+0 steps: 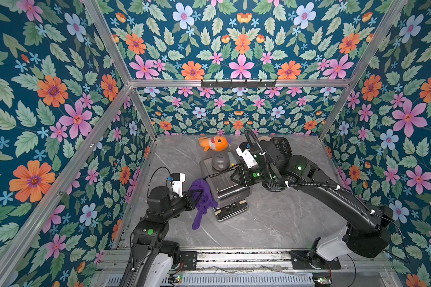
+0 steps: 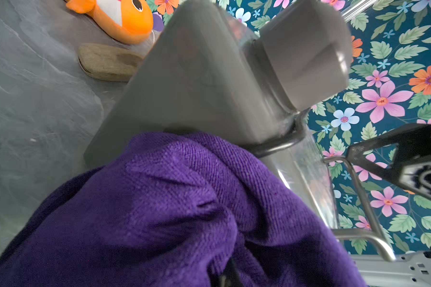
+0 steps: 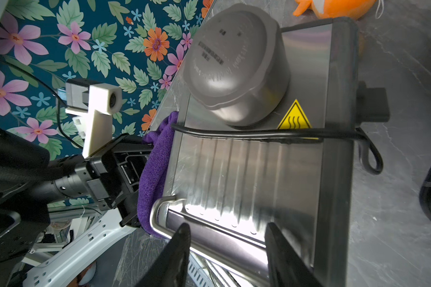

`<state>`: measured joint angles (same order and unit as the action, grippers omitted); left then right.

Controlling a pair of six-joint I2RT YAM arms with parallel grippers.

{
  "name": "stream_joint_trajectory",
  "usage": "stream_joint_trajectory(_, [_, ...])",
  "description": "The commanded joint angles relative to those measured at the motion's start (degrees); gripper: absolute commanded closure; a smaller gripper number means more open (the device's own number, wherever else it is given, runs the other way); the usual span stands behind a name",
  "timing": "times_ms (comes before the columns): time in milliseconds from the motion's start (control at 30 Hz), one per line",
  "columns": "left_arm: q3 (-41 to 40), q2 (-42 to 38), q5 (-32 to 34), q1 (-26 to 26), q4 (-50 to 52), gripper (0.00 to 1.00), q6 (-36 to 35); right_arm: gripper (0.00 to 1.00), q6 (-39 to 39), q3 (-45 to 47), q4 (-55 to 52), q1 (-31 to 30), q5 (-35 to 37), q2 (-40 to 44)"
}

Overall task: Wipe the surface of a coffee machine
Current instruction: Wipe the dirt from the surface of the coffee machine.

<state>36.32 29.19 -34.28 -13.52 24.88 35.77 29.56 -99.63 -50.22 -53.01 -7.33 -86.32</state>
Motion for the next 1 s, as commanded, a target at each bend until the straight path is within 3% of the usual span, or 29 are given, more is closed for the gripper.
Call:
stream_joint_trajectory(0, [4.2,0.8,0.1,0.1,0.0,1.0,-1.0,0.5,-0.5,-0.5,0.0,0.0,0.6,0.5])
stream_joint_trajectory(200, [5.2,2.0,-2.4,0.1,-4.8,1.0,3.9,0.5,-0.3,-0.1,1.0,0.0,0.7,0.6])
stream_joint_trajectory(400, [-7.2,-3.9,1.4,0.1,-11.9,1.0,11.4,0.5,0.4,1.0,1.7,0.0,-0.5,-0.3])
stream_joint_trajectory(533, [-12.2,-3.9,0.8,0.1,-12.8,1.0,12.8,0.5,0.5,1.3,1.3,0.1,-0.7,-0.5])
stream_joint_trajectory(767, [-2.2,-0.2,3.2,0.1,-6.1,1.0,5.1,0.5,0.5,1.5,0.7,0.0,0.4,1.2])
stream_joint_trajectory(967, [1.2,2.5,0.9,0.0,-6.3,1.0,4.7,0.5,0.8,2.5,1.7,0.0,0.4,1.7])
